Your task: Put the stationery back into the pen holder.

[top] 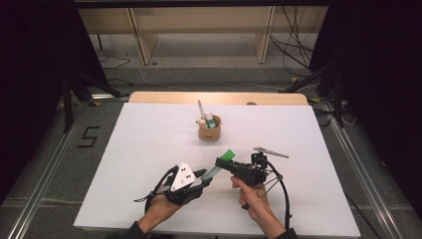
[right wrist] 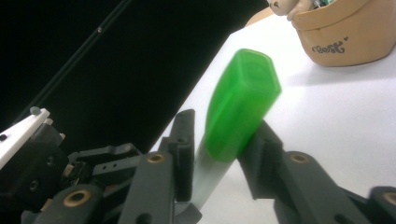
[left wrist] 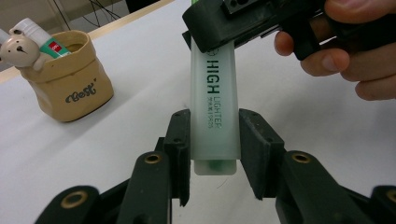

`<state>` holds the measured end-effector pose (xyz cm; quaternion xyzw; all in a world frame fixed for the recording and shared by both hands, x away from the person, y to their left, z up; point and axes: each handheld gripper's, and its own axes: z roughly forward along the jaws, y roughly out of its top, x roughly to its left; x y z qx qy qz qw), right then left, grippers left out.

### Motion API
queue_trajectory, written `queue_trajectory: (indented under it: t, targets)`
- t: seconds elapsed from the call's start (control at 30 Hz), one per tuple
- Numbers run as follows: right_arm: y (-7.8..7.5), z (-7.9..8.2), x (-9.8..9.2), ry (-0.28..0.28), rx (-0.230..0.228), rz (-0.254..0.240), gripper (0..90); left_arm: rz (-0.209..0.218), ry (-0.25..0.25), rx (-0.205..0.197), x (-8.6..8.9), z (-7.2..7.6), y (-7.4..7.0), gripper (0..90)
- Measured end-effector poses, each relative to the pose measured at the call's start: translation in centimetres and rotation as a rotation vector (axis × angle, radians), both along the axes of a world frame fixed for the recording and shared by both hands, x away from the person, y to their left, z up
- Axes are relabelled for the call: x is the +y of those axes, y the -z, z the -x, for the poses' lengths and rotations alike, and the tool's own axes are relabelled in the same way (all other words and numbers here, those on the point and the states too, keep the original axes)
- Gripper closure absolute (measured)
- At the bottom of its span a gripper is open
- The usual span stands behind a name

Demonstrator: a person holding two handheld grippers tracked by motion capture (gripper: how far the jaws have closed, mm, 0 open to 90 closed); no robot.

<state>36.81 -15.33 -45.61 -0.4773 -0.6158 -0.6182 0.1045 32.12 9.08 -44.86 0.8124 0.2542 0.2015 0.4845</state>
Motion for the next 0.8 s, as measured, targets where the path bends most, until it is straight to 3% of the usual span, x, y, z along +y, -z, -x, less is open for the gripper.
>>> queue_trajectory:
  t: [0.23,0.37,0.47,0.63,0.8]
  targets:
    - [0.2,0.0,-0.1,-0.013,0.021,-0.044,75.2,0.012,0.018,0.019,0.1,-0.1,0.1,63.9]
    - [-0.2,0.2,-0.2,-0.002,-0.002,-0.042,75.6,0.051,0.041,0.063,0.4,-0.3,0.0,45.5]
    - [-0.4,0.2,-0.7,0.018,-0.027,-0.024,75.7,0.055,0.042,0.074,0.8,-0.2,-0.1,35.0]
    - [-1.0,0.0,-1.5,0.062,-0.088,0.058,75.6,0.063,0.032,0.1,2.1,-0.2,-0.3,30.0]
    - [-2.0,-0.6,-2.4,0.111,-0.152,0.115,75.6,0.069,-0.017,0.122,3.8,-0.4,0.0,22.4]
